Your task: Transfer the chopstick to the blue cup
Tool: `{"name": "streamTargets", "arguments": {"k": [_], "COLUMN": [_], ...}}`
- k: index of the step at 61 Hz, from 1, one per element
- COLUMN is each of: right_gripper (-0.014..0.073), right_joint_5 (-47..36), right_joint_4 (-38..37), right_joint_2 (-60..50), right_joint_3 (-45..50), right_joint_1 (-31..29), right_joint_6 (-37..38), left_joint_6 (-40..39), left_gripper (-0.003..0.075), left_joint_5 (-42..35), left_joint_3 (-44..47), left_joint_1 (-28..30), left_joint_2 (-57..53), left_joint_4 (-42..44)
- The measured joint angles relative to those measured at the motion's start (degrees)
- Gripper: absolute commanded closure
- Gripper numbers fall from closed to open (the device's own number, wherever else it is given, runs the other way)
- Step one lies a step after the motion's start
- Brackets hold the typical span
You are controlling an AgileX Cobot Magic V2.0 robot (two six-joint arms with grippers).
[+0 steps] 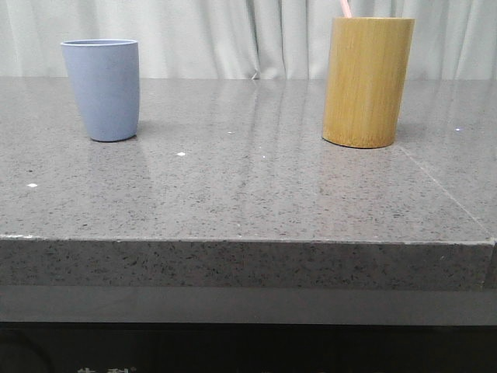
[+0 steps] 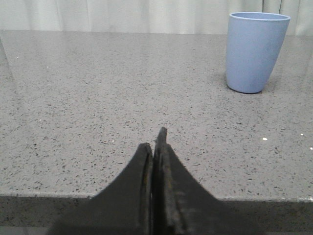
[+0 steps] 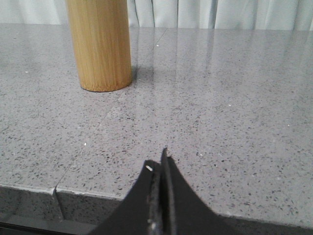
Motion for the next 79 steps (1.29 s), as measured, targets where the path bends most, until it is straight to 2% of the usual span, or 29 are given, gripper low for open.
{"name": "streamTargets", "arguments": {"k": [34,50,58,65,79], "right_gripper": [0.0661,0.0661,0.0661,0.0661,0.0660], "right_joint_5": [-0.1,-4.4,-4.3,-2.1,4.8], "right_joint_4": [0.0,0.0,0.0,0.0,0.0], "right_joint_2": [0.0,0.0,0.0,0.0,7.2], "right_joint_3": [0.0,-1.3,-5.9,-11.4,-21.8], "right_joint_1": [0.0,0.0,0.0,0.0,0.0], "right_joint_6": [0.0,0.0,0.0,0.0,0.0], "left_joint_6": [0.0,0.0,0.0,0.0,0.0], "left_gripper": [0.0739,0.0739,0.0739,0.0739,0.0739], "left_joint_5": [-0.6,-9.9,-9.9,-4.9,2.0], "left_joint_3": [0.0,-0.5,-5.5,-12.4,-25.3], "left_joint_1": [0.0,0.0,0.0,0.0,0.0], "left_joint_2": [0.0,0.0,0.0,1.0,14.7], "left_joint_4": [-0.1,-0.3,-0.4,-0.4,-0.4]}}
